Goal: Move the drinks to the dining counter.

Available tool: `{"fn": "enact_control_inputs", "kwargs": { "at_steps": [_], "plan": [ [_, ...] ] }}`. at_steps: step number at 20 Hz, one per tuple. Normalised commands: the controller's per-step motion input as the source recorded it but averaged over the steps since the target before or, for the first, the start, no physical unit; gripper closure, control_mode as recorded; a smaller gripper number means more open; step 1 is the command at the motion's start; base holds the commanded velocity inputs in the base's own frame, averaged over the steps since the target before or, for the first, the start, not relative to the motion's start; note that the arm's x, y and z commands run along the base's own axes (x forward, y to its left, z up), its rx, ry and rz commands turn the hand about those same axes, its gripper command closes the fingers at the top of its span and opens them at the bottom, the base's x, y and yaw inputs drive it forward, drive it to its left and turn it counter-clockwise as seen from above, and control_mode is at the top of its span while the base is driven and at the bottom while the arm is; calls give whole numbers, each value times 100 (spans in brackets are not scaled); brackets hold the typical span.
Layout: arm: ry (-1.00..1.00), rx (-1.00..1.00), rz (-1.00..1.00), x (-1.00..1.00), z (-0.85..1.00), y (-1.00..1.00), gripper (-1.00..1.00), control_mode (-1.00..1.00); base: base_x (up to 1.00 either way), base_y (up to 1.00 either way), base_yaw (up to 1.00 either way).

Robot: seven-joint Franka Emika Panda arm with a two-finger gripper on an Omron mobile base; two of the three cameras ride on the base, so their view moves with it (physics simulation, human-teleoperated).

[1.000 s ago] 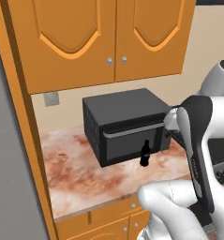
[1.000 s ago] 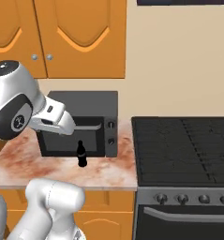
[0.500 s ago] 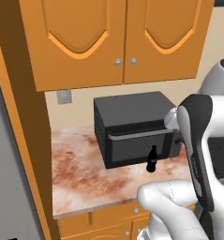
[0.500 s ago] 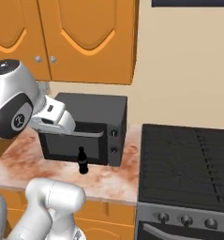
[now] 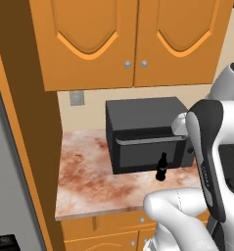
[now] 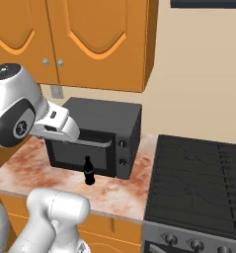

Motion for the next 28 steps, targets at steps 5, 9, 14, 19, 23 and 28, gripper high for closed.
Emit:
{"fn": "enact_control_inputs", "kwargs": {
  "at_steps": [5,9,14,19,23,28],
  "plan": [
    [0,0,0,0,0,0,-100,100,52,0,6],
    [0,0,0,0,0,0,-100,100,50,0,2],
    [0,0,0,21,-21,0,-100,-100,20,0,0],
    [-1,0,0,5,-22,0,-100,-100,0,0,0],
    [0,0,0,1,-38,0,-100,-100,0,0,0],
    [0,0,0,0,-40,0,-100,-100,0,0,0]
  ]
}}
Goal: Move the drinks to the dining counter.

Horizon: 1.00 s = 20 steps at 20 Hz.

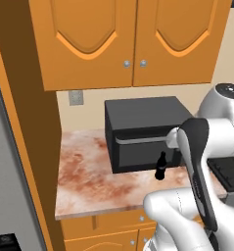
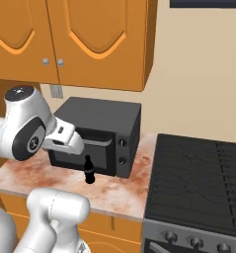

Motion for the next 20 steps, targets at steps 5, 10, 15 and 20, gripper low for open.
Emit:
{"fn": "enact_control_inputs", "kwargs": {
  "at_steps": [5,10,15,20],
  "plan": [
    [0,0,0,2,-40,0,-100,-100,0,0,0],
    [0,0,0,17,-30,0,-100,-100,0,0,0],
    [-3,0,0,23,-16,0,-100,-100,0,0,0],
    [-5,0,0,30,-7,-1,-100,-100,0,0,0]
  ]
}}
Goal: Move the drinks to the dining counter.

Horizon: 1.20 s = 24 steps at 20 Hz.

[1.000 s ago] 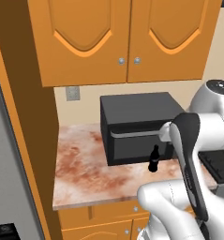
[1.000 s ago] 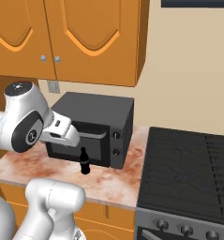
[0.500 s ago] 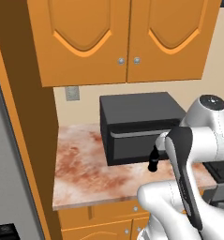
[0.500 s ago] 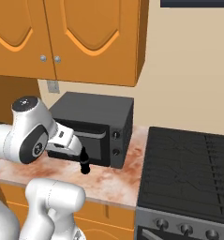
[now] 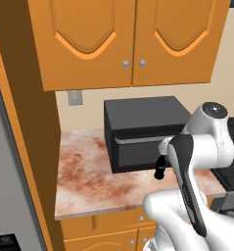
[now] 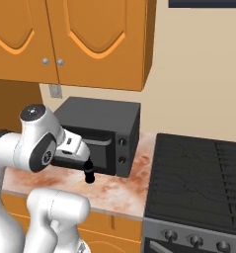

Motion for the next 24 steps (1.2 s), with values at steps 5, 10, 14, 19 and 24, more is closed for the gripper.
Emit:
{"fn": "enact_control_inputs", "kwargs": {
  "at_steps": [5,10,14,19,24],
  "plan": [
    [0,0,0,25,-2,-2,-100,-100,0,0,0],
    [-3,0,1,12,-12,-5,-100,-100,0,0,0],
    [-3,0,2,17,-22,0,-100,-100,0,0,0],
    [0,0,2,20,-28,0,-100,-100,0,0,0],
    [0,0,1,23,-24,0,-100,-100,0,0,0]
  ]
}}
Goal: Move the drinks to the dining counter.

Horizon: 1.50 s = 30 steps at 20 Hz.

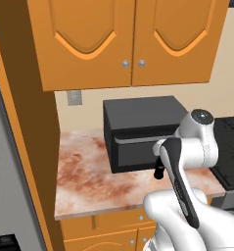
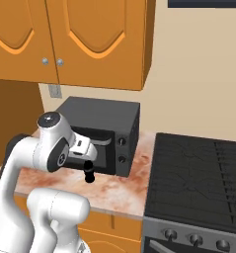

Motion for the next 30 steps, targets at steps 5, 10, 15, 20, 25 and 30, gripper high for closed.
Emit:
{"fn": "enact_control_inputs", "kwargs": {
  "at_steps": [5,10,15,20,25,30],
  "plan": [
    [0,0,0,22,-14,0,-100,-100,0,0,0],
    [0,0,0,12,-16,0,-100,-100,0,0,0],
    [0,0,0,4,-19,0,-100,-100,0,0,0],
    [0,0,0,2,-19,0,-100,-100,0,0,0],
    [0,0,0,6,-18,0,-100,-100,0,0,0],
    [0,0,0,12,-20,0,-100,-100,0,0,0]
  ]
}}
